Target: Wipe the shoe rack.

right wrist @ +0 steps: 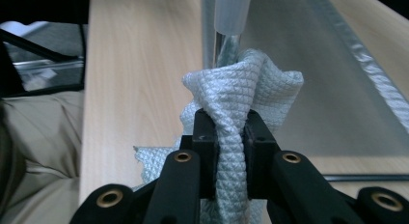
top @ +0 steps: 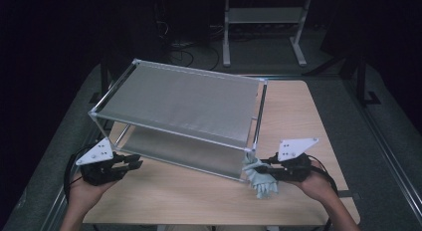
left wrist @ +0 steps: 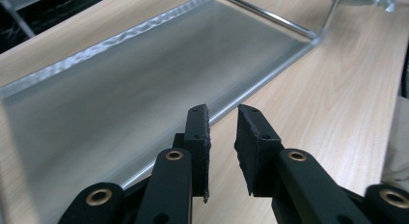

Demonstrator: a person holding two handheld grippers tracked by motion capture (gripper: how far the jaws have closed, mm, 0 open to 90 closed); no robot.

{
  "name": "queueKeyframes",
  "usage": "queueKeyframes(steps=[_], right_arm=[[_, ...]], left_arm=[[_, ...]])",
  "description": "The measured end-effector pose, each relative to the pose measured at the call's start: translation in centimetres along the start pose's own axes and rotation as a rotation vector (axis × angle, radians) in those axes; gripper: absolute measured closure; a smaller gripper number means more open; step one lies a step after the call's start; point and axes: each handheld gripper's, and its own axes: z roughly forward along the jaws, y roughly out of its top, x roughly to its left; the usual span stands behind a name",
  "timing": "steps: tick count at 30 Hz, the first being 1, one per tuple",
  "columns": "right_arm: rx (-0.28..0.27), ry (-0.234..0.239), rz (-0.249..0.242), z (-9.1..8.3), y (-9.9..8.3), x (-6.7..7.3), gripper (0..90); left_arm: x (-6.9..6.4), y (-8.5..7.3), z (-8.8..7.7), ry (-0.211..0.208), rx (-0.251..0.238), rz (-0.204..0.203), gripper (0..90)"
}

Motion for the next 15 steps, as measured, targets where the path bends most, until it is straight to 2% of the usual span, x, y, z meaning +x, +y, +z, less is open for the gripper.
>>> queueKeyframes(steps=[4, 9, 10, 11, 12, 15], right_arm=[[-0.015, 0.050, -0.010, 1.3, 0.7, 0.6, 78.8], [-0.021, 0.108, -0.033, 3.1, 1.9, 1.5, 78.8], [-0.021, 0.108, -0.033, 3.1, 1.9, 1.5, 78.8], [-0.026, 0.133, -0.039, 3.4, 2.1, 1.7, 78.7], [-0.031, 0.139, -0.039, 3.3, 2.1, 1.6, 78.8], [-0.059, 0.139, -0.014, 2.2, 1.7, 1.4, 78.8]], left_arm=[[-0.9, 0.4, 0.7, -0.024, -0.005, 0.014, 73.2], [-2.7, 1.3, 2.5, -0.078, -0.012, 0.048, 72.1], [-2.7, 1.3, 2.5, -0.078, -0.012, 0.048, 72.0], [-3.3, 1.7, 3.1, -0.095, -0.014, 0.064, 71.7], [-3.3, 1.7, 3.1, -0.095, -0.014, 0.064, 71.6], [-4.5, 2.5, 4.4, -0.140, -0.029, 0.081, 70.8]])
